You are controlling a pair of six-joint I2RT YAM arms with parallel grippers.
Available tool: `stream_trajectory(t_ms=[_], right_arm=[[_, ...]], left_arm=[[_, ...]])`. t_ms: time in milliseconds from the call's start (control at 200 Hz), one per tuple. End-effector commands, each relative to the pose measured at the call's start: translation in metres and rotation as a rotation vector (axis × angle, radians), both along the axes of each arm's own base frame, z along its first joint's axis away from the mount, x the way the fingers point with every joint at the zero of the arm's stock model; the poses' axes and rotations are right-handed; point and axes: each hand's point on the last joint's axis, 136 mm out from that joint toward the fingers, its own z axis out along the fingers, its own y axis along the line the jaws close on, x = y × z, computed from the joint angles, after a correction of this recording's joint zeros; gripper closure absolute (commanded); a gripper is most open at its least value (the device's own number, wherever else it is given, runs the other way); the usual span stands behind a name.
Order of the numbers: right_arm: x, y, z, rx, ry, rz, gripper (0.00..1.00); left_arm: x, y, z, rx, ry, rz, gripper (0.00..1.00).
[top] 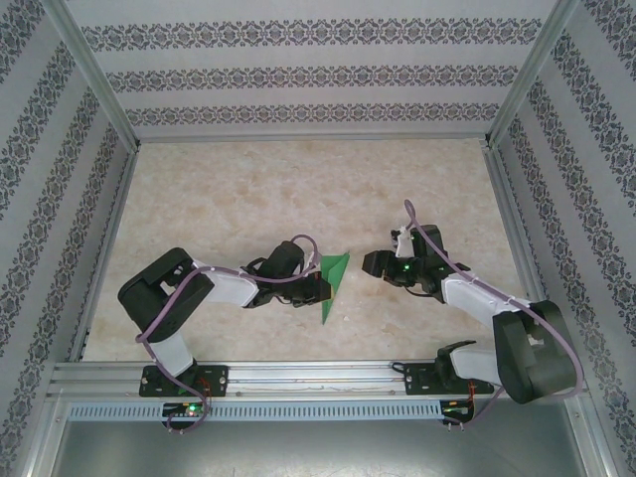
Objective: Fold a paper plane with a square sheet of paper (fold left side to right side)
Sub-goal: Fold the wing for the fifth time at the center of the table.
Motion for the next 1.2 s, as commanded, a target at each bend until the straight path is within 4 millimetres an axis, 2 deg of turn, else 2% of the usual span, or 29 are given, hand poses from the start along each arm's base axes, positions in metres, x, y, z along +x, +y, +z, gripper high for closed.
stream_trajectory(t_ms=[0,485,1194], right_arm=[[0.001,0.007,-0.003,0.016,0.014,-0.010,0.47],[0.017,0.039,-0.006,0.043,0.044,-0.026,0.51],[0.025,0.057,-0.016,0.053,0.049,-0.023,0.55]], left_arm=[[0.011,-0.006,0.014,-0.100,-0.004,0.031,1.00],[0.015,-0.005,0.012,-0.129,-0.003,0.054,1.00],[0.018,-0.009,0.006,-0.160,0.015,0.065,0.99]])
